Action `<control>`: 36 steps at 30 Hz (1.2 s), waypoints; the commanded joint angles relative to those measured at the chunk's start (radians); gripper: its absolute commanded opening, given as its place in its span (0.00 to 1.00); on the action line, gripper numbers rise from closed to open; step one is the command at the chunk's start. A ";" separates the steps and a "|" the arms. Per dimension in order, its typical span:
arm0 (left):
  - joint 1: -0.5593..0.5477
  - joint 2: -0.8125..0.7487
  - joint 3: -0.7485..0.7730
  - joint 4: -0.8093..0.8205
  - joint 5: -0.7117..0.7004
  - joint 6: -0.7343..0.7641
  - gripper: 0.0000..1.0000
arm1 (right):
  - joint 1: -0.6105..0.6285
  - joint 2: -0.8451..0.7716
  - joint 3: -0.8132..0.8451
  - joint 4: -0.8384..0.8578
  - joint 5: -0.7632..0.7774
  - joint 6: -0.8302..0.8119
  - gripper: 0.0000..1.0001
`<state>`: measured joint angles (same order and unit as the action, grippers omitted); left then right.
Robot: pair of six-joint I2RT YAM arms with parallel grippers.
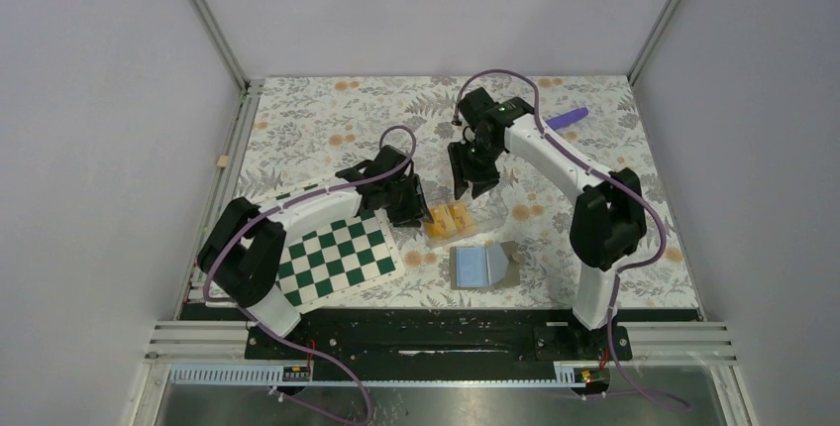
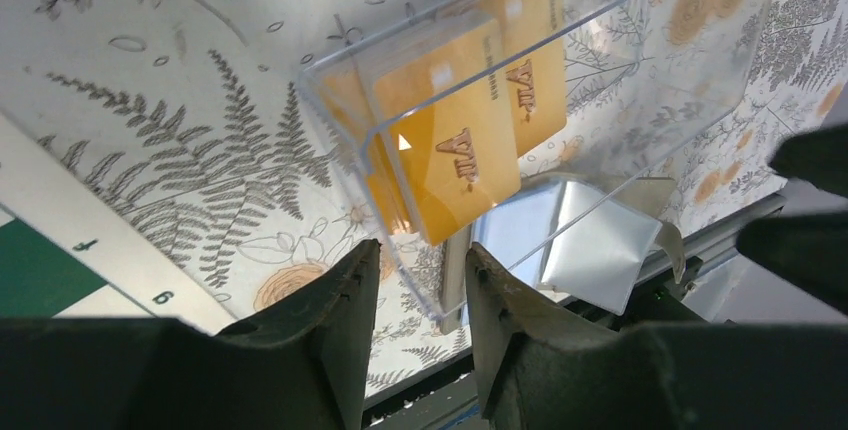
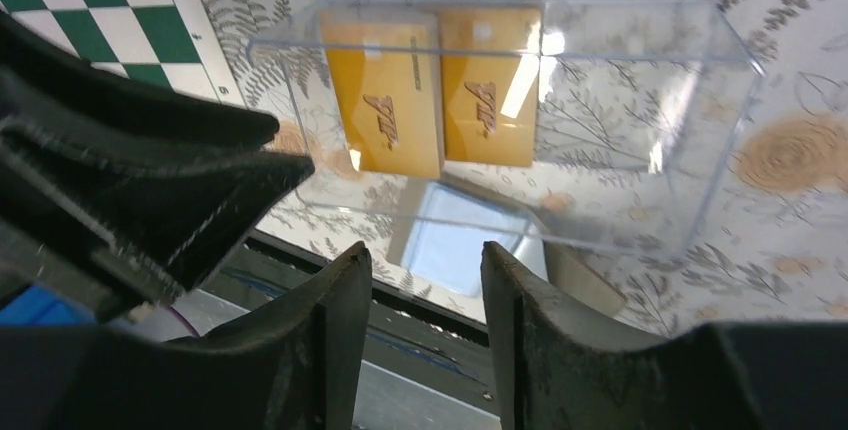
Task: Put the credit cards into the card holder
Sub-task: Pick up the credit card from the storage box.
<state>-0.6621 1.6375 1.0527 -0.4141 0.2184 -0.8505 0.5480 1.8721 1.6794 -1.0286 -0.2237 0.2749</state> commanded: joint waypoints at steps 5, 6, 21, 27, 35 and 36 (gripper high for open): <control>0.046 -0.066 -0.096 0.128 0.037 -0.027 0.33 | 0.007 0.111 -0.038 0.128 -0.126 0.063 0.49; 0.046 -0.055 -0.092 0.129 0.042 -0.022 0.31 | 0.007 0.120 -0.045 0.140 -0.129 0.069 0.48; 0.034 0.022 -0.105 0.164 0.054 -0.012 0.15 | 0.008 0.147 -0.218 0.299 -0.196 0.165 0.38; 0.022 0.047 -0.100 0.159 0.045 -0.017 0.06 | 0.008 0.142 -0.244 0.325 -0.206 0.177 0.25; 0.014 0.059 -0.088 0.137 0.031 -0.017 0.00 | 0.016 0.123 -0.271 0.328 -0.215 0.178 0.10; 0.013 0.061 -0.084 0.129 0.027 -0.014 0.00 | 0.018 0.117 -0.275 0.329 -0.211 0.177 0.08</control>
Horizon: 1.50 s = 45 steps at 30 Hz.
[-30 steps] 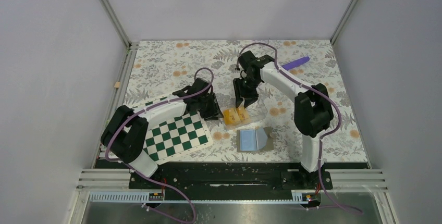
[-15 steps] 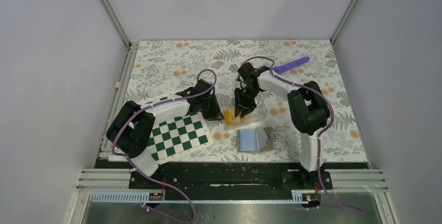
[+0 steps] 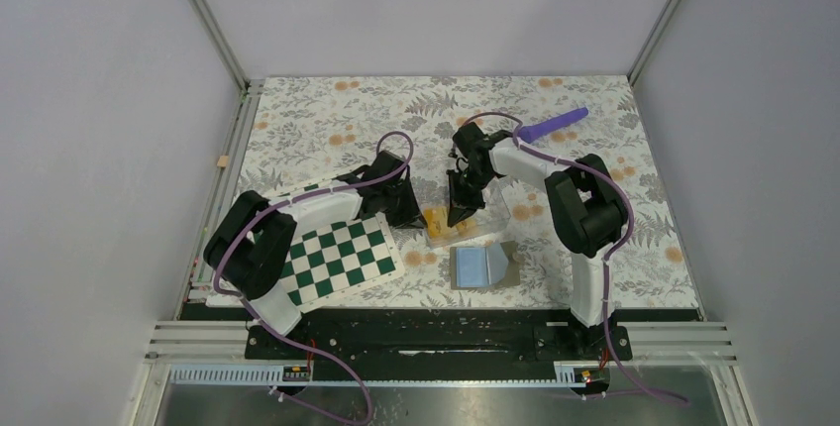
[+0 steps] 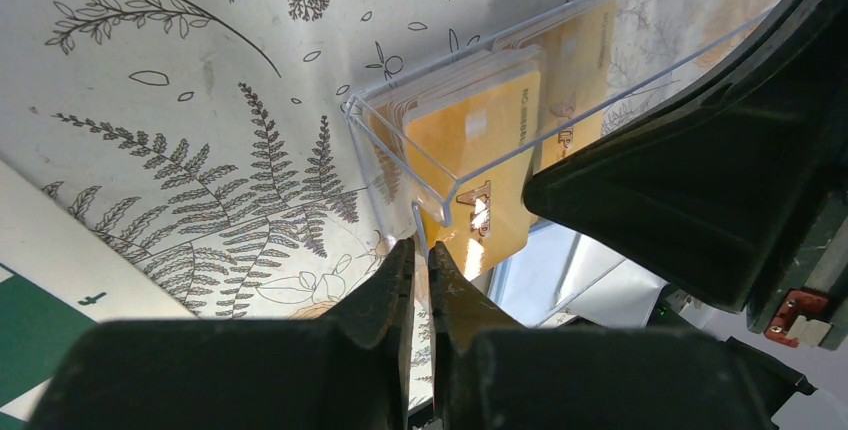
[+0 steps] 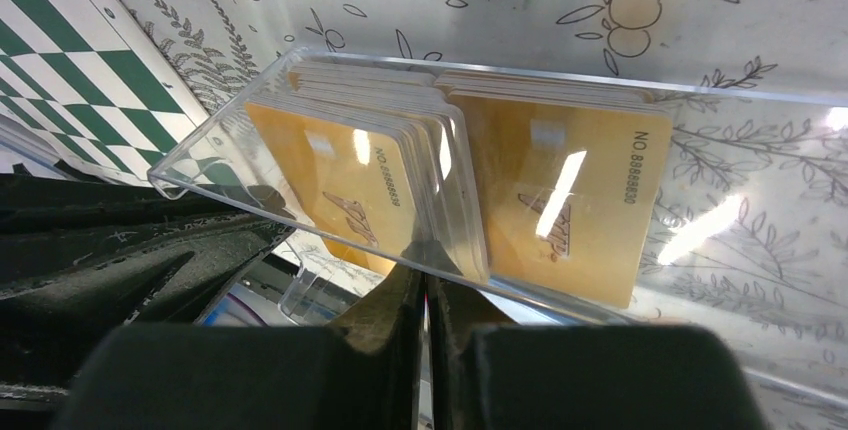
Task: Put the credit cards into the card holder
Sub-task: Pick up the credit card from the storage box.
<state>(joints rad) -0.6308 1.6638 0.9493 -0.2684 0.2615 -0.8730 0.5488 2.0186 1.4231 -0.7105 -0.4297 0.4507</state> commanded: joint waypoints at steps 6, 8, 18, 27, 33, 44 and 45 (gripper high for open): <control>-0.022 0.038 0.034 -0.045 -0.033 0.017 0.00 | 0.019 -0.058 -0.036 0.014 -0.011 -0.004 0.00; -0.025 0.039 0.037 -0.049 -0.036 0.017 0.00 | 0.018 -0.068 -0.039 0.025 -0.026 -0.001 0.00; -0.036 0.058 0.043 -0.058 -0.042 0.022 0.00 | 0.019 -0.084 -0.050 0.082 -0.098 0.033 0.02; -0.041 0.064 0.053 -0.072 -0.049 0.028 0.00 | 0.019 -0.124 -0.060 0.103 -0.117 0.051 0.02; -0.040 0.065 0.056 -0.081 -0.057 0.032 0.00 | 0.019 -0.138 -0.051 0.103 -0.145 0.059 0.02; -0.042 0.067 0.058 -0.085 -0.060 0.035 0.00 | 0.018 -0.141 -0.052 0.104 -0.153 0.059 0.07; -0.042 0.067 0.057 -0.087 -0.061 0.036 0.00 | 0.018 -0.140 -0.053 0.103 -0.152 0.058 0.09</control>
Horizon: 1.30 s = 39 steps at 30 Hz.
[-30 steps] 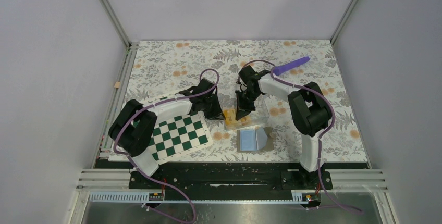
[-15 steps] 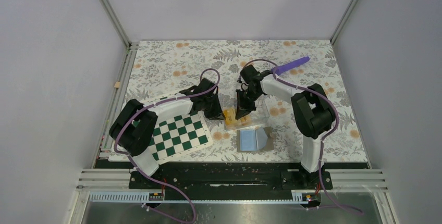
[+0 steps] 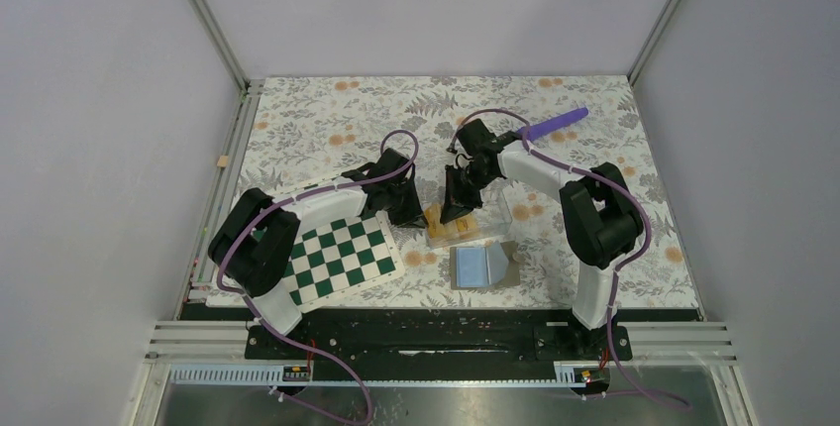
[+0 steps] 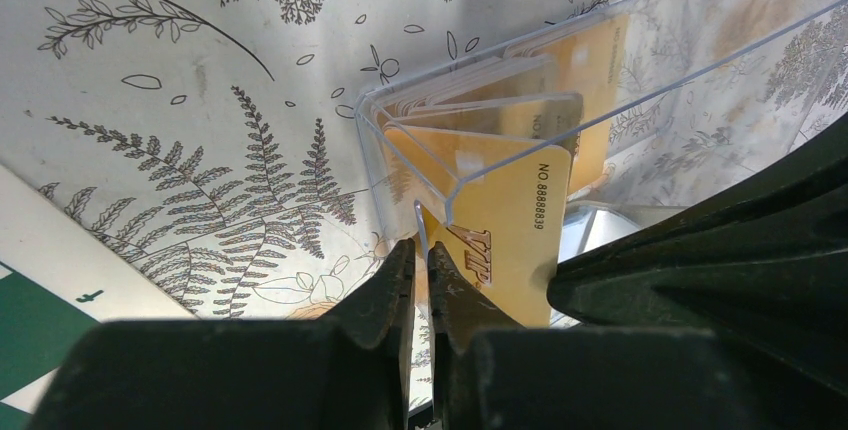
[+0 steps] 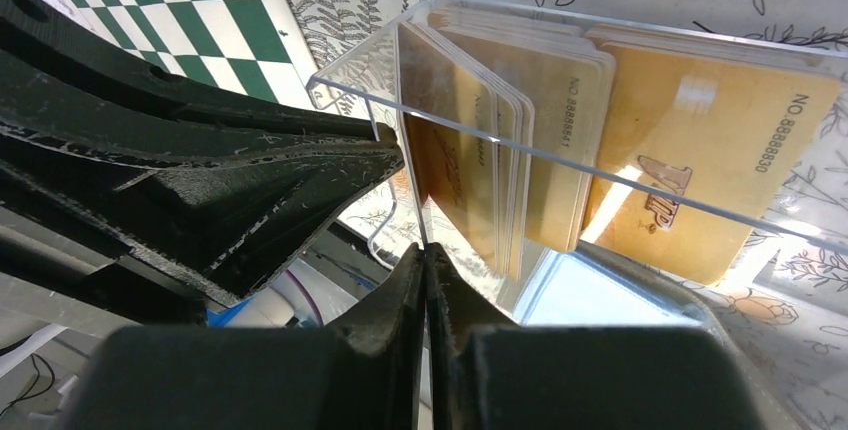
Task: Put the credit cards into the card holder
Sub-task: Pick up the credit card from the storage box.
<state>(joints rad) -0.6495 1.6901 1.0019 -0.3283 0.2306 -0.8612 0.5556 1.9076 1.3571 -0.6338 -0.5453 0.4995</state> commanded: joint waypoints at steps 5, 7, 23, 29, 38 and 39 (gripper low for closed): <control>-0.025 0.037 0.005 -0.031 -0.031 0.027 0.00 | 0.011 -0.024 0.013 0.026 -0.030 0.002 0.21; -0.025 0.034 0.007 -0.037 -0.035 0.029 0.00 | 0.012 -0.026 0.014 0.025 -0.019 0.001 0.24; -0.025 0.039 0.024 -0.058 -0.040 0.048 0.00 | -0.034 -0.062 0.035 -0.129 0.285 -0.065 0.72; -0.025 0.041 0.023 -0.060 -0.038 0.051 0.00 | -0.089 -0.044 0.025 -0.113 0.286 -0.064 0.79; -0.025 0.043 0.025 -0.060 -0.033 0.054 0.00 | -0.094 0.047 0.032 -0.080 0.200 -0.063 0.87; -0.025 0.043 0.026 -0.059 -0.033 0.053 0.00 | -0.094 0.053 0.031 -0.074 0.183 -0.063 0.87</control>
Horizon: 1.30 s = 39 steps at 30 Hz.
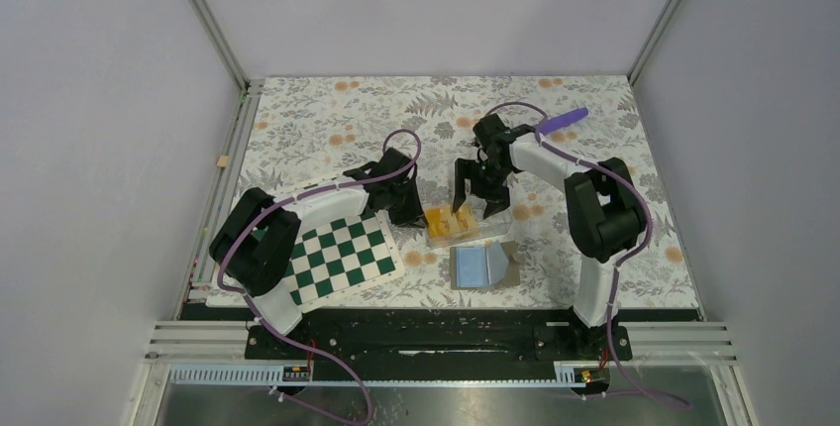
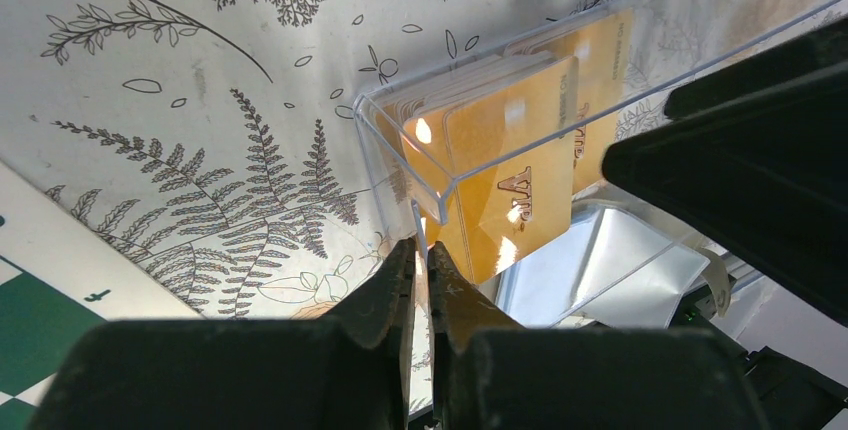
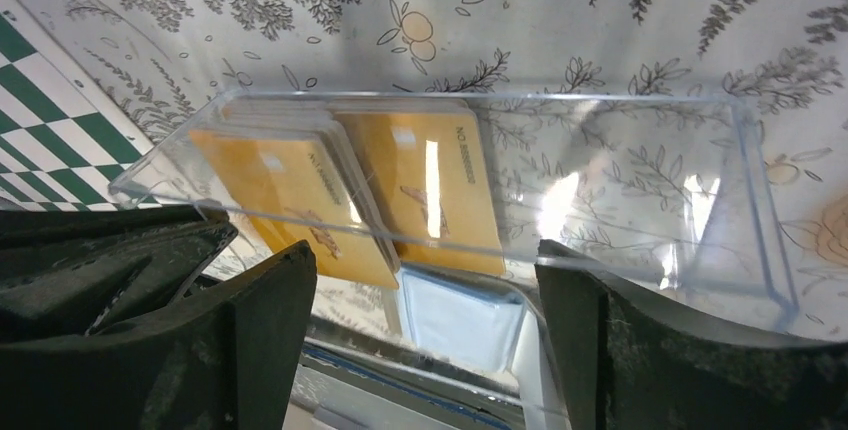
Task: Put the credit cards into the card holder
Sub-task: Pick up the credit card from the storage box.
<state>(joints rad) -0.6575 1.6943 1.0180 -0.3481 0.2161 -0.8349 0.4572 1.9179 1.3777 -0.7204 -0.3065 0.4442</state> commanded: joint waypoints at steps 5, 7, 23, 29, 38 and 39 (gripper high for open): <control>-0.019 0.040 0.010 -0.040 -0.018 0.027 0.00 | 0.026 0.072 0.014 0.024 -0.119 -0.007 0.88; -0.019 0.040 0.011 -0.040 -0.018 0.027 0.00 | 0.047 0.082 0.017 0.030 -0.135 -0.005 0.89; -0.025 0.040 0.017 -0.039 -0.020 0.022 0.00 | 0.136 0.068 0.012 0.042 -0.142 0.036 0.89; -0.026 0.033 0.015 -0.040 -0.022 0.023 0.00 | 0.136 0.076 0.012 0.020 -0.095 0.042 0.89; -0.025 0.035 0.017 -0.042 -0.023 0.023 0.00 | 0.150 0.120 0.041 0.006 -0.121 0.047 0.89; -0.026 0.035 0.018 -0.043 -0.022 0.025 0.00 | 0.149 0.122 0.041 0.006 -0.121 0.047 0.89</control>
<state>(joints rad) -0.6636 1.6993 1.0279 -0.3576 0.2108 -0.8345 0.5934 1.9850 1.4082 -0.6907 -0.4278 0.4801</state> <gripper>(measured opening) 0.061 0.884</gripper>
